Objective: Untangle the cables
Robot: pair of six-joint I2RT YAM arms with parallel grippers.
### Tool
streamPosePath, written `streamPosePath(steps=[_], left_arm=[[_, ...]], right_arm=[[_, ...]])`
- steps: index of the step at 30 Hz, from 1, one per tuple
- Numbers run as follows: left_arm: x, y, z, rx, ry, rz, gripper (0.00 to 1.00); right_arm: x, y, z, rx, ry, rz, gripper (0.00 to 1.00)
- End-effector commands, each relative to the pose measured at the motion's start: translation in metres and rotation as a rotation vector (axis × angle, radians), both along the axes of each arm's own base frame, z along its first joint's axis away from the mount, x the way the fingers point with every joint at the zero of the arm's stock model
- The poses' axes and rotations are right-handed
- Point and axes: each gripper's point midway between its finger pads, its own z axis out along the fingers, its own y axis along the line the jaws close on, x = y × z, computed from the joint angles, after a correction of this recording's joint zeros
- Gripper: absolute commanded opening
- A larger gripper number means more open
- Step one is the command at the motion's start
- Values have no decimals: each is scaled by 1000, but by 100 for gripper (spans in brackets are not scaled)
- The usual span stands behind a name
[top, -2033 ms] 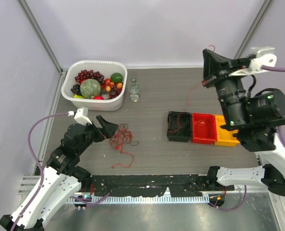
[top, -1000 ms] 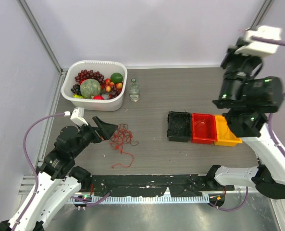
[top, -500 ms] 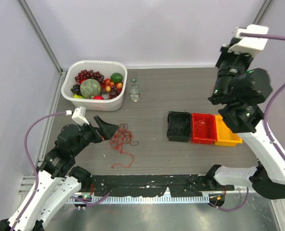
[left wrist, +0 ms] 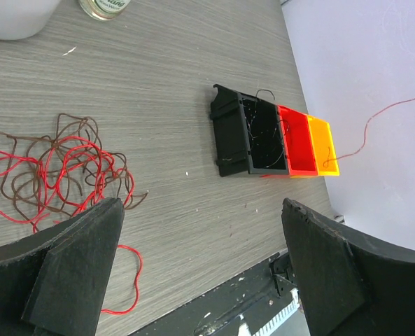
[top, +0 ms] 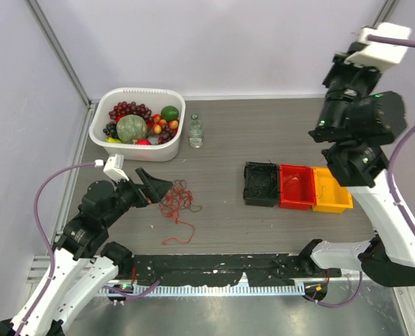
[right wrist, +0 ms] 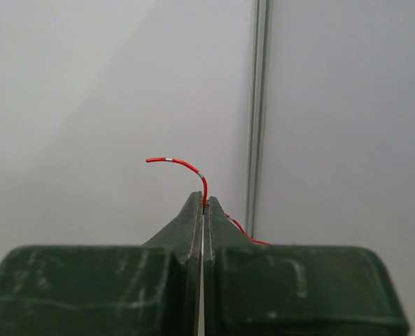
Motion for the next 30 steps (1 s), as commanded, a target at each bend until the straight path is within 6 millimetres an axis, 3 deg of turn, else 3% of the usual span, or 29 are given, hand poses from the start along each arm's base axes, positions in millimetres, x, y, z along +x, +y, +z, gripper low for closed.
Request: streamPosePath(steps=[1, 5, 9, 13, 18, 22, 27, 30], left_arm=[[-2, 0, 18, -17, -46, -10, 100], [-3, 1, 16, -12, -44, -9, 99], [-2, 0, 15, -5, -41, -12, 100], [0, -3, 16, -10, -43, -24, 100], [0, -5, 16, -12, -41, -31, 100], [-1, -1, 16, -12, -47, -16, 100], [-1, 0, 15, 0, -46, -15, 100], [-1, -1, 15, 1, -45, -17, 100]], right_arm=[[27, 6, -43, -39, 70, -25, 1], [36, -9, -84, -30, 135, -59, 1], [34, -20, -104, -11, 162, -58, 1], [39, -14, -92, -9, 149, -26, 1], [38, -13, -44, 3, 81, -11, 1], [39, -10, -21, -1, 52, -1, 1], [40, -8, -14, 9, 36, 11, 1], [46, -3, -32, 11, 66, 29, 1]])
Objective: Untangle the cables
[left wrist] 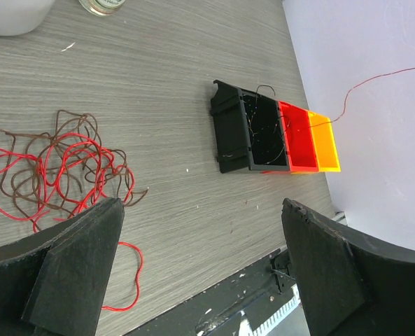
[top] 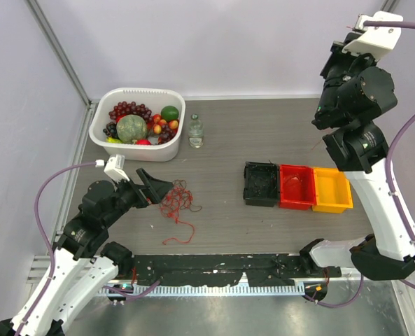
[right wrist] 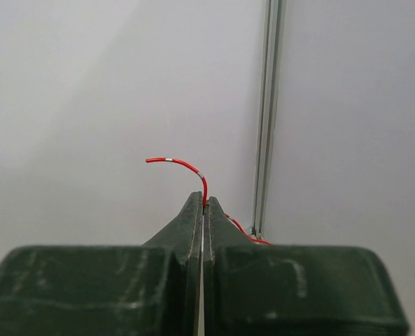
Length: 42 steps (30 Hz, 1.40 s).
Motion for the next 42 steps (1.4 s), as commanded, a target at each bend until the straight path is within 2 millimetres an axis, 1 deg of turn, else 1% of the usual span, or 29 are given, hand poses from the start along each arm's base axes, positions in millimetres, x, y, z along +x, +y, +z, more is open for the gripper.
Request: streamPosePath(steps=[1, 2, 3, 4, 5, 6, 7, 8, 9, 10, 13, 14, 17, 19, 22, 23, 24, 25, 26, 28, 31, 33, 34, 35, 36, 37, 38, 39, 42], left_arm=[[1, 0, 18, -7, -56, -7, 100], [2, 0, 17, -6, -54, -7, 100], [1, -1, 18, -7, -55, -10, 100], [2, -1, 18, -8, -55, -11, 100], [1, -1, 17, -6, -53, -15, 100], [1, -1, 17, -6, -53, -15, 100], [1, 0, 17, -3, -55, -13, 100], [1, 0, 15, 0, -51, -11, 100], [0, 0, 16, 1, -53, -10, 100], [0, 0, 14, 5, -49, -11, 100], [1, -1, 11, 6, -44, -15, 100], [1, -2, 10, 5, -44, -18, 100], [1, -4, 11, -5, -45, -27, 100], [1, -4, 11, -4, -46, -32, 100], [2, -4, 7, 5, -42, -27, 100], [2, -4, 6, 5, -40, -29, 100], [2, -4, 5, 5, -37, -30, 100], [2, -5, 5, -1, -37, -32, 100], [3, -6, 4, -2, -34, -34, 100], [3, -10, 4, -16, -31, -48, 100], [3, -14, 4, -32, -23, -62, 100], [1, -14, 5, -36, -22, -65, 100], [0, -13, 5, -36, -22, -64, 100], [-1, -12, 5, -34, -21, -59, 100], [-2, -10, 4, -32, -21, -52, 100], [-3, -8, 4, -31, -23, -48, 100], [-5, -6, 5, -33, -27, -40, 100], [-6, -4, 4, -31, -26, -35, 100], [-8, -4, 5, -39, -28, -35, 100]], right_arm=[[8, 8, -22, 2, 34, 30, 1], [4, 5, -25, 12, 32, 30, 1], [9, 9, -40, 10, 61, 33, 1], [3, 4, -43, 21, 61, 23, 1], [8, 6, -63, 15, 100, 16, 1], [3, 3, -71, 22, 115, 6, 1], [3, -1, -86, 32, 141, -20, 1], [-2, -5, -93, 32, 159, -31, 1], [-3, -8, -107, 36, 186, -54, 1], [-10, -14, -112, 40, 196, -71, 1], [-25, -25, -136, 76, 251, -107, 1], [-27, -24, -141, 119, 248, -101, 1], [-40, -29, -168, 132, 337, -107, 1], [-44, -22, -190, 171, 395, -48, 1], [-48, 0, -228, 230, 497, 77, 1], [-52, 3, -240, 234, 537, 96, 1], [-53, 11, -254, 259, 569, 129, 1], [-56, 13, -264, 266, 597, 139, 1], [-56, 19, -278, 286, 630, 159, 1], [-57, 21, -299, 301, 674, 144, 0], [-51, 20, -328, 286, 735, 92, 1], [-47, 14, -344, 260, 769, 36, 1], [-45, 7, -357, 248, 800, 0, 1], [-42, 6, -362, 246, 808, -10, 1], [-40, -3, -373, 251, 832, -48, 1], [-39, -4, -379, 267, 848, -47, 1], [-36, -15, -387, 290, 855, -82, 1], [-36, -17, -399, 305, 886, -69, 1], [-25, -35, -404, 378, 849, -106, 1]])
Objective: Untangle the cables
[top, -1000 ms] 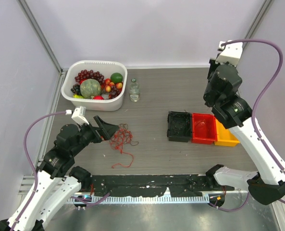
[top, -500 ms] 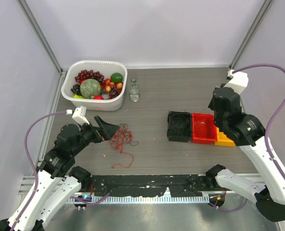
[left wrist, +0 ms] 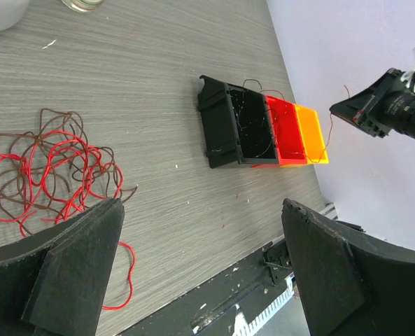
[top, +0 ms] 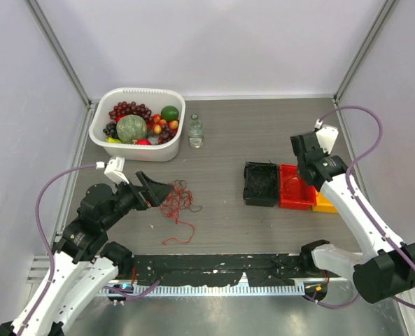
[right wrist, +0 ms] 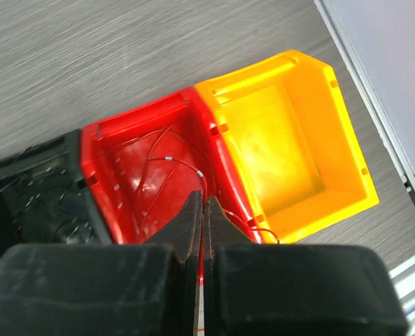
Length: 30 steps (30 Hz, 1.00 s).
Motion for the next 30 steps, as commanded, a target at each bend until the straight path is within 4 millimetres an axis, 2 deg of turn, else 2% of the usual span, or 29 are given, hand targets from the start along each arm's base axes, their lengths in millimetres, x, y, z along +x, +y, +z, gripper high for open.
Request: streamPosePath(steps=[1, 4, 10, 12, 14, 17, 18, 19, 20, 21, 22, 23, 27, 30], left_arm=[[-2, 1, 7, -18, -20, 4, 100], [-1, -1, 8, -21, -18, -3, 100], [0, -5, 11, -33, -22, -18, 100], [-1, -5, 12, -34, -21, -24, 99], [-3, -5, 14, -37, -26, -26, 100], [-4, 0, 12, -27, -29, -8, 100], [-4, 1, 11, -24, -29, -5, 100], [-4, 2, 10, -23, -28, -2, 100], [-4, 2, 10, -24, -31, -2, 100], [-4, 1, 8, -23, -30, -2, 100], [-4, 1, 7, -22, -29, -6, 100], [-4, 0, 7, -21, -29, -8, 100], [-3, -2, 5, -15, -19, -22, 100], [-4, -1, 6, -15, -21, -19, 100]], right_arm=[[19, -20, 5, 86, -98, -96, 1], [32, -31, 12, 85, -131, -151, 1], [54, -64, 55, -66, -277, -322, 1], [66, -67, 60, -97, -289, -325, 1], [79, -59, 61, -69, -293, -288, 1], [92, -40, 46, -2, -287, -196, 1], [90, -32, 33, 21, -262, -156, 1], [94, -26, 33, 32, -282, -122, 1], [92, -15, 18, 50, -254, -68, 1], [96, -10, 23, 61, -292, -38, 1], [93, -1, 11, 93, -277, 8, 1], [95, 9, 9, 136, -287, 52, 1], [86, 33, -18, 260, -259, 127, 1], [67, 33, -44, 304, -194, 81, 1]])
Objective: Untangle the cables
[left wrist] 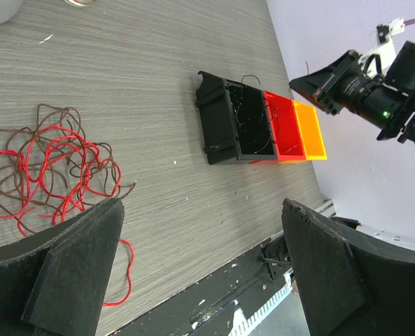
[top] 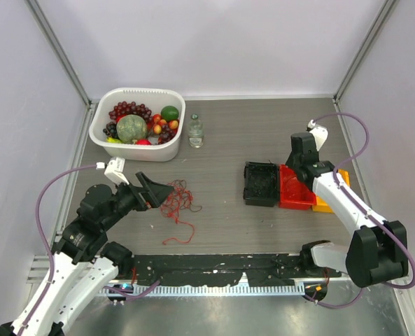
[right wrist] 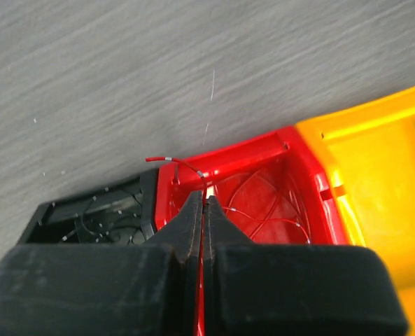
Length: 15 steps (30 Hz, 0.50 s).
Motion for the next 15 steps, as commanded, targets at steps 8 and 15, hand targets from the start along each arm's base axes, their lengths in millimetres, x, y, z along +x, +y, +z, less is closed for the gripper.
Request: streamPosePath(steps=[8, 15], left_arm=[[0, 0, 0, -6, -10, -4, 100], [0, -6, -1, -23, 2, -22, 100]], right_arm=[[-46, 5, -30, 172, 55, -105, 1], [-52, 15, -65, 259, 137, -111, 1]])
